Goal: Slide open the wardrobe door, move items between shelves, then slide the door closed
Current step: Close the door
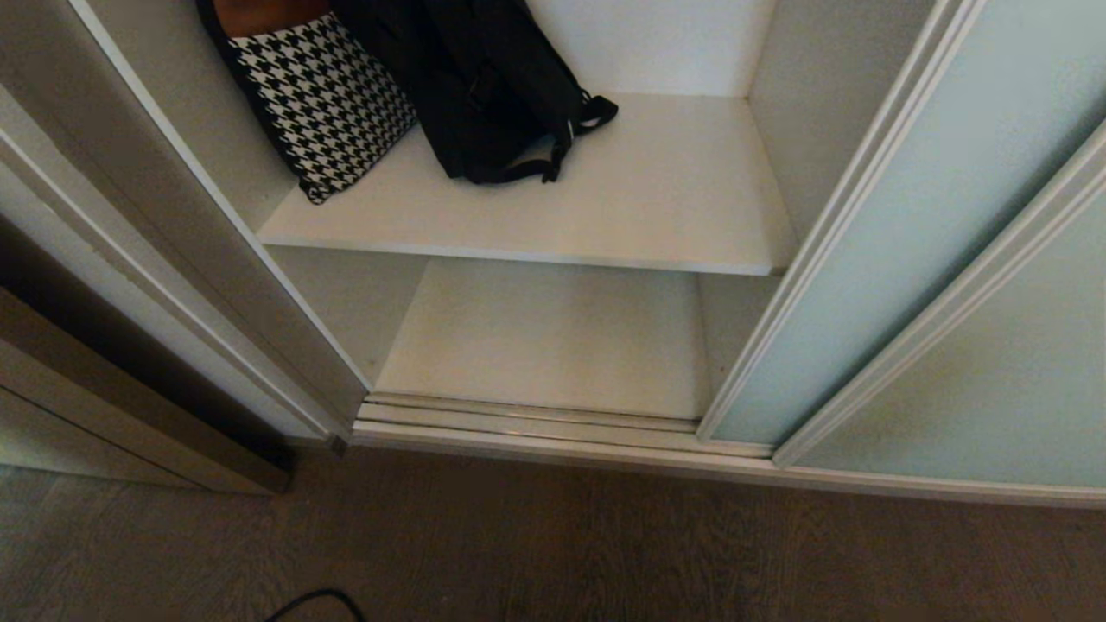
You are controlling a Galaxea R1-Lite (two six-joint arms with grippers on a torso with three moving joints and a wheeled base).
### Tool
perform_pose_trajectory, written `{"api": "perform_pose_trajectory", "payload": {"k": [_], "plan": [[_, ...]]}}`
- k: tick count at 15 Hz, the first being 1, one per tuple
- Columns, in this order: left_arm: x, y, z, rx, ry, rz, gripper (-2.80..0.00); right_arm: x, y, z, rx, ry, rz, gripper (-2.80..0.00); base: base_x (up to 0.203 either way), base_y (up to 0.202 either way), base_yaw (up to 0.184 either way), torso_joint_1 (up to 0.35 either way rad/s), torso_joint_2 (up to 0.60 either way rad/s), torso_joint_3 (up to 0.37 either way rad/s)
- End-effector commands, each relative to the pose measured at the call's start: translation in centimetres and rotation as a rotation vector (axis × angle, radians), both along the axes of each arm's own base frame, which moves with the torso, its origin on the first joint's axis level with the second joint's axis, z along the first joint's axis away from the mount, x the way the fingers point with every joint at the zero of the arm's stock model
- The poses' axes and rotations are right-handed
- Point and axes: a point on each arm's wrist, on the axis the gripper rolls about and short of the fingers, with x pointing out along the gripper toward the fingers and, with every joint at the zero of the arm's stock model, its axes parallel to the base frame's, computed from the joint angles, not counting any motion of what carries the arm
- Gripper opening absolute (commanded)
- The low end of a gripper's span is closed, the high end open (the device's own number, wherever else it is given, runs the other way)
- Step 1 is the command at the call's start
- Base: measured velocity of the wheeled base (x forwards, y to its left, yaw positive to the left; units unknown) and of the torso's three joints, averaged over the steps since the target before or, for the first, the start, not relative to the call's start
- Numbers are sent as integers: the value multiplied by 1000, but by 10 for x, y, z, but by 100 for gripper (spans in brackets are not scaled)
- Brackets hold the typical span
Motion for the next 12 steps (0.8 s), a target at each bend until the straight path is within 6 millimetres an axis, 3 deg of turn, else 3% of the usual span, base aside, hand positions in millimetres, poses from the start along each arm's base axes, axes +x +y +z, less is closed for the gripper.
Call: {"api": "perform_pose_trajectory", "payload": {"k": [1, 12], "plan": [[0, 0, 0, -4, 4, 0, -280, 0, 0, 0, 0, -4, 1, -280, 0, 0, 0, 0, 0, 0], [0, 0, 0, -7, 3, 2, -280, 0, 0, 0, 0, -4, 1, -280, 0, 0, 0, 0, 0, 0]]}}
